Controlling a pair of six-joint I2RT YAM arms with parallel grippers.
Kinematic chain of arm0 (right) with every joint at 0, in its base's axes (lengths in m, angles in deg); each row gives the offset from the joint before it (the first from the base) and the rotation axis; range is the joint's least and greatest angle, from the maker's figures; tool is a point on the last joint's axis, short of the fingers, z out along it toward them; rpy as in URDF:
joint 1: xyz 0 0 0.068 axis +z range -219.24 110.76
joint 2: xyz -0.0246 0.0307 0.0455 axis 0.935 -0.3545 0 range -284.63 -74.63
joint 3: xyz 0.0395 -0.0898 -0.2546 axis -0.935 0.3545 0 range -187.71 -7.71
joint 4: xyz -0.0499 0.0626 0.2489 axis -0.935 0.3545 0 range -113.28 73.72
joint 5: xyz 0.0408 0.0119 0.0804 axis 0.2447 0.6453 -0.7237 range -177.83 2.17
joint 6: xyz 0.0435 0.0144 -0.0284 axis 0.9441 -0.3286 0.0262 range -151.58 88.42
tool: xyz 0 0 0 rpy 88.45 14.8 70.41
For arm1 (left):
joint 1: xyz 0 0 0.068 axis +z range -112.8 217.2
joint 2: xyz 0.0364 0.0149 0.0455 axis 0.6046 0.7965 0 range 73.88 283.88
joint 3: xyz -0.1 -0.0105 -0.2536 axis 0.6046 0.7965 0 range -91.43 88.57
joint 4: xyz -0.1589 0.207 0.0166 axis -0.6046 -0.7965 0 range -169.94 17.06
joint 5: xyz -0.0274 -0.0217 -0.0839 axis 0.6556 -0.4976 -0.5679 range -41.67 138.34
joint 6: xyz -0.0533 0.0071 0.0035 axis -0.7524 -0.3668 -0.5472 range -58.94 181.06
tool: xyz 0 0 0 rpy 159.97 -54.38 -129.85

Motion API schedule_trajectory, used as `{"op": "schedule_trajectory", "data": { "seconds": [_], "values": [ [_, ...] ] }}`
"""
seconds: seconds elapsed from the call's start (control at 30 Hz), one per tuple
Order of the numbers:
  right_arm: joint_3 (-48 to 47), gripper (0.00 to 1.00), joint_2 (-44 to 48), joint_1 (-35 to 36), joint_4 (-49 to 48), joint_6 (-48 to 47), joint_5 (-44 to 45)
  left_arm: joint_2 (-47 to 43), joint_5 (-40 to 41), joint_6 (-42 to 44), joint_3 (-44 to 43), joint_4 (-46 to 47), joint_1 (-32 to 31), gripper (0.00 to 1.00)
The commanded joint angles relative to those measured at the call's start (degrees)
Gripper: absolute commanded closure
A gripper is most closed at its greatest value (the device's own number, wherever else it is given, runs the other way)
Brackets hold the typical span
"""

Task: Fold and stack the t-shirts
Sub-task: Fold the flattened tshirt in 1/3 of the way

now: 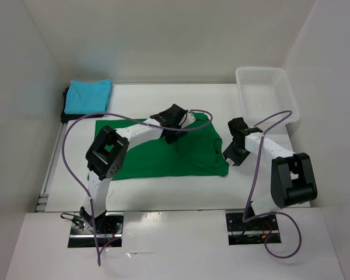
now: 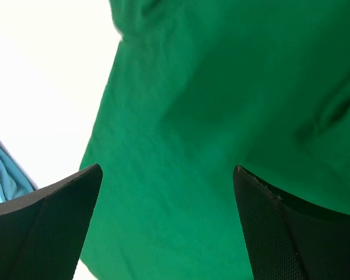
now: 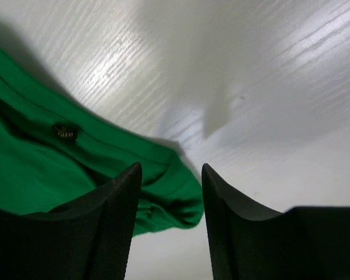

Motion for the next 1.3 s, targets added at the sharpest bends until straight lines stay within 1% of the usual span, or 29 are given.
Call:
{"op": "schedule_trajectory", "data": {
  "seconds": [0.0, 0.07, 0.1, 0.13, 0.17, 0.2, 0.23, 0.27, 0.3, 0.4, 0.5, 0.57, 0.63, 0.7, 0.73, 0.77, 0.83, 0.9, 0.93, 0.97, 1.07, 1.17, 1.2, 1.27],
  "values": [
    [-1.24, 0.48, 4.85, 0.05, 3.25, 0.99, -1.57, -10.7, 0.12, -3.68, 2.25, -4.41, 3.87, 0.01],
    [-1.24, 0.39, 8.0, 0.57, 3.79, 1.6, -2.11, -15.46, -0.68, -4.3, 6.2, -6.96, 6.87, 0.01],
    [-1.24, 0.26, 8.97, 0.58, 4.66, 1.61, -2.98, -20.44, -1.47, -4.3, 10.83, -8.01, 8.54, 0.01],
    [-0.72, 0.21, 9.85, 1.36, 5.62, 2.3, -4.12, -22.93, -1.47, -4.3, 13.58, -10.2, 12.04, 0.01],
    [0.33, 0.2, 11.43, 2.15, 5.63, 2.83, -4.65, -25.3, -1.47, -4.3, 16.39, -11.35, 13.72, 0.01],
    [1.04, 0.16, 11.45, 2.68, 5.63, 3.71, -5.26, -29.68, -1.47, -4.3, 19.29, -12.58, 15.31, 0.01],
    [1.92, 0.15, 12.05, 3.47, 5.63, 3.72, -6.49, -31.81, -0.95, -3.7, 25.23, -14.42, 18.46, 0.01],
    [3.58, 0.15, 12.06, 3.48, 5.63, 4.5, -7.02, -33.83, 0.27, -3.17, 28.08, -15.13, 20.05, 0.01],
    [4.2, 0.15, 10.84, 4.09, 4.15, 5.2, -7.03, -37.77, 0.81, -3.16, 30.8, -15.66, 21.64, 0.01],
    [4.83, 0.15, 6.37, 4.71, 2.56, 5.21, -8.35, -43.32, -0.15, -3.16, 37.66, -18.56, 28.23, 0.01],
    [4.83, 0.15, 3.98, 5.23, 1.07, 5.21, -6.77, -45.45, -3.58, -1.76, 40.67, -21.73, 34.56, 0.01],
    [5.43, 0.16, 3.36, 5.23, 0.18, 5.21, -5.89, -45.45, -4.28, -1.23, 42.95, -22.35, 37.02, 0.01],
    [6.05, 0.18, 2.75, 5.23, -1.65, 5.21, -5.89, -45.45, -5.25, 1.14, 44.1, -21.74, 39.84, 0.01],
    [6.67, 0.21, 1.43, 5.23, -2.53, 5.21, -5.89, -42.83, -4.47, 2.19, 46.12, -20.78, 41.68, 0.01],
    [7.28, 0.21, 0.3, 5.23, -3.33, 5.21, -5.89, -41.69, -4.46, 2.2, 46.65, -19.9, 42.21, 0.01],
    [7.29, 0.25, -0.24, 5.23, -3.33, 5.21, -5.89, -39.41, -4.46, 2.81, 46.65, -19.89, 42.91, 0.01],
    [7.29, 0.29, -0.77, 5.23, -3.33, 5.21, -4.83, -37.29, -4.98, 2.81, 47.27, -17.96, 45.02, 0.01],
    [7.29, 0.37, -0.77, 4.62, -3.33, 5.21, -4.3, -34.48, -4.99, 4.04, 47.27, -15.86, 47.21, 0.01],
    [7.29, 0.44, -0.77, 4.62, -3.33, 5.21, -4.3, -32.73, -4.99, 4.04, 47.27, -15.32, 48.01, 0.01],
    [7.29, 0.48, -0.77, 4.62, -3.33, 5.21, -4.3, -32.01, -4.99, 4.65, 46.57, -15.32, 48.89, 0.01],
    [7.29, 0.54, -0.77, 4.62, -3.33, 5.21, -4.3, -30.95, -7.18, 5.71, 44.37, -15.32, 52.05, 0.01],
    [7.29, 0.54, -0.77, 4.62, -2.72, 5.21, -4.3, -31.47, -9.02, 6.85, 41.92, -16.8, 54.17, 0.01],
    [7.29, 0.51, -0.77, 4.62, -2.11, 5.21, -4.3, -32.09, -9.03, 6.86, 41.3, -17.42, 54.17, 0.01],
    [7.29, 0.5, -0.77, 4.62, -1.41, 5.82, -4.3, -33.24, -9.82, 7.38, 40.06, -16.82, 54.96, 0.01]
  ]
}}
